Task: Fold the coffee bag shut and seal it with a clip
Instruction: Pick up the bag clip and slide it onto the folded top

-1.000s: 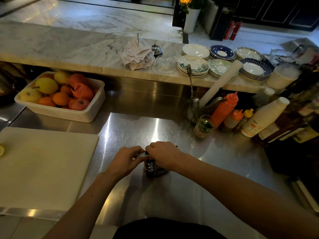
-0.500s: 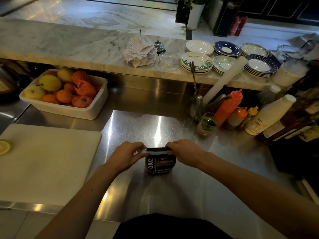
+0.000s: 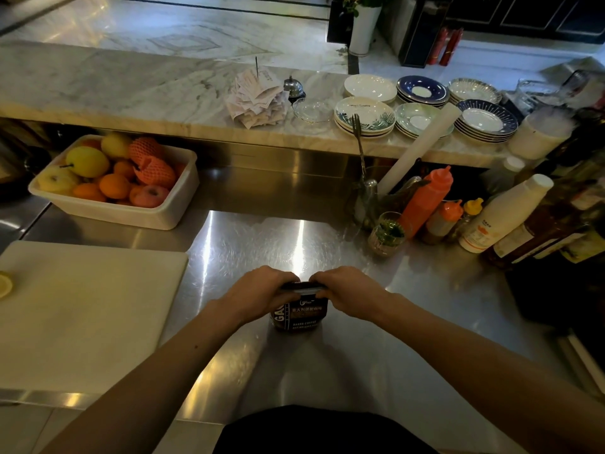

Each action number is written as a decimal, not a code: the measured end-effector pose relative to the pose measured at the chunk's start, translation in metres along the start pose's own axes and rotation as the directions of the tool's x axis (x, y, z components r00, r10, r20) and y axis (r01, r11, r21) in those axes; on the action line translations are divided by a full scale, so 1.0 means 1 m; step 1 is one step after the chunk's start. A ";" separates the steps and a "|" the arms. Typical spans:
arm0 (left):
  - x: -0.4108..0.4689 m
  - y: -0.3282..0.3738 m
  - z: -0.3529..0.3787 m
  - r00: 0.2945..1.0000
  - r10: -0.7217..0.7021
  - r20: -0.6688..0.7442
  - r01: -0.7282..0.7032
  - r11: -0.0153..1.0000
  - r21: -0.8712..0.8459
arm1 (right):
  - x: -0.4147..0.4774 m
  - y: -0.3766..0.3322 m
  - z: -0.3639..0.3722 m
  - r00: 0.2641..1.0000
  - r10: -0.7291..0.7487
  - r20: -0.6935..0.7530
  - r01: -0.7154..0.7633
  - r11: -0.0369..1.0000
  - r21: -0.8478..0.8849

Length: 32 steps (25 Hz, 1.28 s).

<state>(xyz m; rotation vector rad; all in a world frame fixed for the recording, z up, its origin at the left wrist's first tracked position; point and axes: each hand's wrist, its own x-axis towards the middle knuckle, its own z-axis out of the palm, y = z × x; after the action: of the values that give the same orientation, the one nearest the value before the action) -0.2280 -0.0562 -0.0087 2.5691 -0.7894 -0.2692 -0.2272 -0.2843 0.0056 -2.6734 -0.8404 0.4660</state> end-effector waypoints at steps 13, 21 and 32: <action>-0.041 -0.012 0.019 0.888 -0.421 -0.186 0.196 0.711 -0.675 | -0.010 0.006 0.031 0.928 0.282 -0.244 -0.130 0.858 0.497; -0.055 -0.009 0.014 0.770 -0.591 -0.239 0.115 0.497 -0.860 | -0.001 -0.031 0.021 0.816 0.444 -0.369 -0.126 0.761 0.637; -0.139 -0.015 -0.054 0.489 -0.747 -0.449 -0.186 0.414 -0.891 | 0.046 -0.140 -0.022 0.828 0.328 -0.455 0.138 0.667 0.732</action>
<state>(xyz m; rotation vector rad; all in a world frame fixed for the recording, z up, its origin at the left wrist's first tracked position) -0.3180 0.0539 0.0400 1.4152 0.2994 0.3855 -0.2527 -0.1515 0.0675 -1.8878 -0.2187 -0.0031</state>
